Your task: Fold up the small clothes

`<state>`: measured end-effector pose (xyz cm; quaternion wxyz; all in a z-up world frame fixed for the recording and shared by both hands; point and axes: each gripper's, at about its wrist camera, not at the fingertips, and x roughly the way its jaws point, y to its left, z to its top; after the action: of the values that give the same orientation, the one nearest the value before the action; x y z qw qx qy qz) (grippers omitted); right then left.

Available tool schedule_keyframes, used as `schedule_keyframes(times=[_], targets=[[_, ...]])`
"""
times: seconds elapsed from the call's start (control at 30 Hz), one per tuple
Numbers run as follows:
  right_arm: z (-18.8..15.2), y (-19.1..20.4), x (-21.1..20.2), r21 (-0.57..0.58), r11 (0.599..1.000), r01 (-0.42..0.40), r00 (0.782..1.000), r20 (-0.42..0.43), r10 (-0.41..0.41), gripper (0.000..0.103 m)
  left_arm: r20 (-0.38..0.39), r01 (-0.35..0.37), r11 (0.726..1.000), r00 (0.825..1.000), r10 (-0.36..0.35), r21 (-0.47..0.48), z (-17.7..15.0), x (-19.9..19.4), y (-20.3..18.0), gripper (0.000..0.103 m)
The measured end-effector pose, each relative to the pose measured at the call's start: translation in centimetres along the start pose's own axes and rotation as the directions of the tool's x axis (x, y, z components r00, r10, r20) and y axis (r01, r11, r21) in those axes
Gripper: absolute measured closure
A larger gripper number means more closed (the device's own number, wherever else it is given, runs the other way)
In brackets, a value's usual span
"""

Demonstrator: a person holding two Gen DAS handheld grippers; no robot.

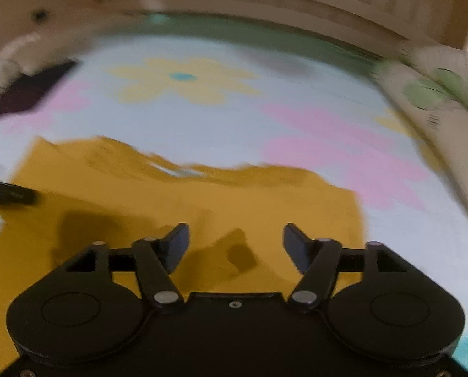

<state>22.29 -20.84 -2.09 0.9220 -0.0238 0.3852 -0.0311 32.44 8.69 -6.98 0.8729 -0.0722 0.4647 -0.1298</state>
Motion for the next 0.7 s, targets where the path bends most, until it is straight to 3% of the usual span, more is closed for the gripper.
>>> schedule_keyframes(times=[0.1, 0.2, 0.27, 0.3, 0.37, 0.47, 0.6, 0.7], targets=[[-0.4, 3.7, 0.6, -0.092, 0.993, -0.074, 0.997, -0.005, 0.074, 0.025, 0.003, 0.003, 1.0, 1.0, -0.003, -0.009, 0.0, -0.1, 0.3, 0.051], [-1.4, 6.5, 1.8, -0.192, 0.977, -0.095, 0.995, -0.038, 0.09, 0.025, 0.005, 0.003, 1.0, 1.0, -0.002, -0.014, 0.1, -0.2, 0.5, 0.051], [-2.1, 7.4, 2.7, -0.239, 0.967, -0.088, 0.995, -0.07, 0.073, 0.032, 0.007, 0.005, 1.0, 1.0, -0.005, -0.021, 0.1, -0.3, 0.6, 0.051], [-2.3, 7.4, 3.1, -0.255, 0.963, -0.089, 0.994, -0.087, 0.069, 0.041, 0.008, 0.008, 1.0, 1.0, -0.008, -0.024, 0.1, -0.3, 0.6, 0.051], [-1.9, 6.5, 3.0, -0.238, 0.967, -0.089, 0.994, -0.084, 0.071, 0.091, 0.011, 0.013, 1.0, 1.0, -0.013, -0.027, 0.1, -0.4, 0.6, 0.051], [-0.1, 3.3, 2.3, -0.137, 0.989, -0.049, 0.997, -0.059, 0.042, 0.089, 0.016, 0.012, 1.0, 1.0, -0.012, -0.029, 0.1, -0.6, 0.6, 0.051], [0.8, -3.7, 2.1, 0.042, 0.998, 0.038, 0.998, -0.058, -0.035, 0.088, 0.018, 0.012, 0.999, 1.0, -0.011, -0.041, 0.2, -0.6, 0.6, 0.051], [0.1, -8.2, 2.9, 0.167, 0.983, 0.074, 0.992, -0.113, -0.055, 0.072, 0.016, 0.008, 0.999, 1.0, -0.007, -0.034, 0.2, -0.5, 0.4, 0.051]])
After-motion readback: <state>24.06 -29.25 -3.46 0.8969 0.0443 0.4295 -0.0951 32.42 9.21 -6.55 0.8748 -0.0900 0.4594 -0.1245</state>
